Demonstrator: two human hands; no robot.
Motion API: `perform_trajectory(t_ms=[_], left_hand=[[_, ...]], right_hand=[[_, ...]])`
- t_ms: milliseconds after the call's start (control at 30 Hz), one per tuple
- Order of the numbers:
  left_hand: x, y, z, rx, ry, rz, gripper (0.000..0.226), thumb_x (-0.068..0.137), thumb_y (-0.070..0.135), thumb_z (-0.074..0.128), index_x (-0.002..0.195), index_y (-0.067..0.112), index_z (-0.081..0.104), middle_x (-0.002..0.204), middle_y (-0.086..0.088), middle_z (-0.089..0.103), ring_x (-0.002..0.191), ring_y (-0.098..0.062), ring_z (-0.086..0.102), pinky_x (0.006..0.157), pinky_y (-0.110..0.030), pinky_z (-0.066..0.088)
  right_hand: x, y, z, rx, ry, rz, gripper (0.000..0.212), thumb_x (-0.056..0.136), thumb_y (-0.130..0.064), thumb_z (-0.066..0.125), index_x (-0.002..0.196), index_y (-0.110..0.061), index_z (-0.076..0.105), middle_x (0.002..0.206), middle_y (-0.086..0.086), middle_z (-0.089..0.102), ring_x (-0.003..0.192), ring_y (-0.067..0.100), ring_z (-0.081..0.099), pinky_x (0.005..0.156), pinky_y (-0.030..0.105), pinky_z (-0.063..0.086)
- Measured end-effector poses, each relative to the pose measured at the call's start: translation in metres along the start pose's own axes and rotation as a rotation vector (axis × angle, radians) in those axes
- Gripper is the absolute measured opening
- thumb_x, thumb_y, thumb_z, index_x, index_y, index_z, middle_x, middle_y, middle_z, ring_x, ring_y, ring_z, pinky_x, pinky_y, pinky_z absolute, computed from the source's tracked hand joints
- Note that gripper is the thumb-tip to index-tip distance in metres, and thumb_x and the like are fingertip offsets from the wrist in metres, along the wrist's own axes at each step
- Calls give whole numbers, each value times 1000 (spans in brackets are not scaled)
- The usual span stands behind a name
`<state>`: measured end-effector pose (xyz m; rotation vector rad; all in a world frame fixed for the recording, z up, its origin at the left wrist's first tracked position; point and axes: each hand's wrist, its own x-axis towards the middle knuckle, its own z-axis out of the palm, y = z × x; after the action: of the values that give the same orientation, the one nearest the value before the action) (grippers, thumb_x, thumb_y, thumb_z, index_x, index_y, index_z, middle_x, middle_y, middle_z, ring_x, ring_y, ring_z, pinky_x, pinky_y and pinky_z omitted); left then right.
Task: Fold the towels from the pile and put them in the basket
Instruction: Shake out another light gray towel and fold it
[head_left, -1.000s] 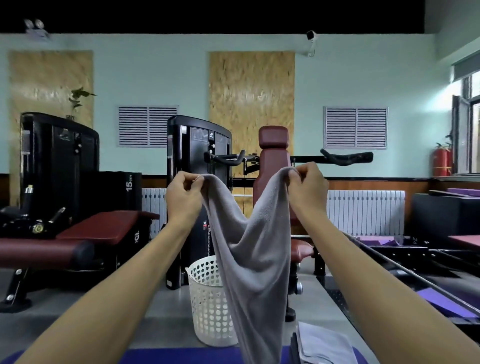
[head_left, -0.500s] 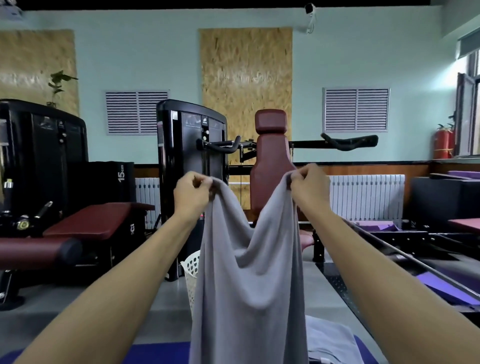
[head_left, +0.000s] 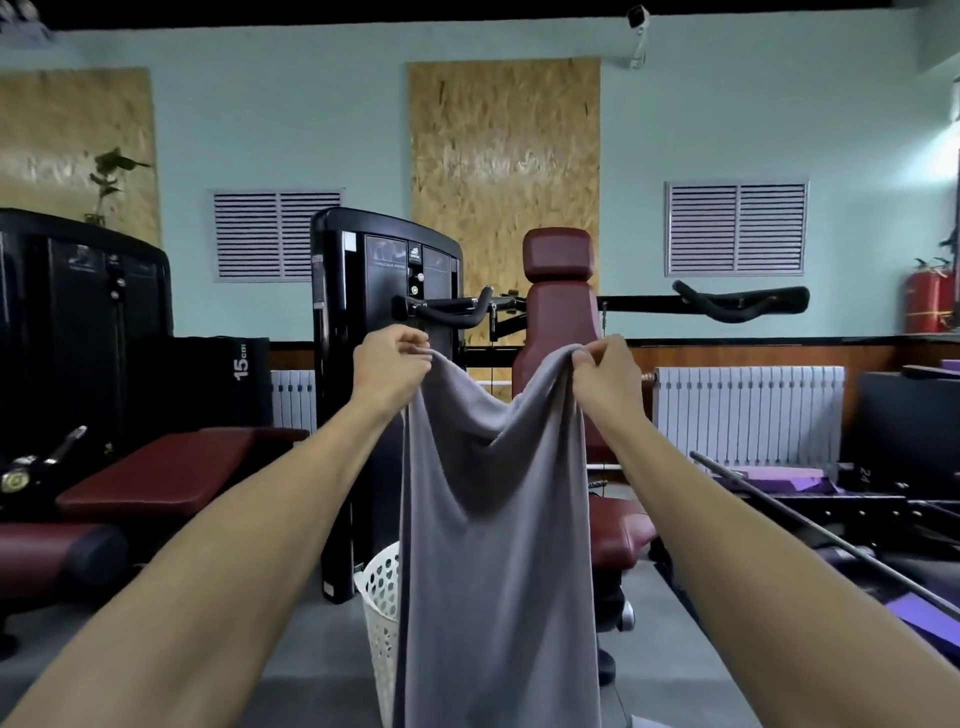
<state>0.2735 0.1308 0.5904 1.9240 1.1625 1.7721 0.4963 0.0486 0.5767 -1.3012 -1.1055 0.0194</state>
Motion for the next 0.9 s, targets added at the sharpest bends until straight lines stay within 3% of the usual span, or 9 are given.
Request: perform_trajectory(t_ms=[200,367,533,700,900], left_hand=[[5,-1,-6,-331,9,-96,19,83,-6,72,79,13,70,83,-12,74,75,-17,72,72,-21,57],[-37,-1,-29,-373,-58,-172,15,81,-10,71,80,4,67,83,-17,74,74,-23,74,69,-23,58],[-123,-6,-58,-339,-139,-244,15,83,-11,69,82,3,65,84,-18,73,73,-21,73,67,-20,59],[-230,-18,-84,-353,-183,-342,16,84,-13,68,80,2,64,82,-17,72,70,-19,73,67,-21,59],[-333,-51,-94,-384,-266,-505,17,83,-14,67,79,2,64,76,-13,74,67,-19,73,63,-21,59]], right_hand=[[-1,-3,7,-7,-42,-74,10,101,-19,47,104,-10,52,88,-6,55,77,1,51,56,12,33],[-34,0,-11,-49,-71,-99,11,101,-18,48,100,-8,53,87,-3,57,78,8,54,60,15,36],[-108,17,-44,-145,-153,-116,9,100,-22,50,97,-14,53,86,-2,59,79,13,60,66,26,49],[-204,52,-81,-282,-209,-77,7,96,-24,54,91,-19,54,81,-2,63,78,13,61,67,31,49],[-300,86,-105,-333,-371,25,14,94,-19,56,81,-18,53,71,-1,57,65,9,52,55,23,35]])
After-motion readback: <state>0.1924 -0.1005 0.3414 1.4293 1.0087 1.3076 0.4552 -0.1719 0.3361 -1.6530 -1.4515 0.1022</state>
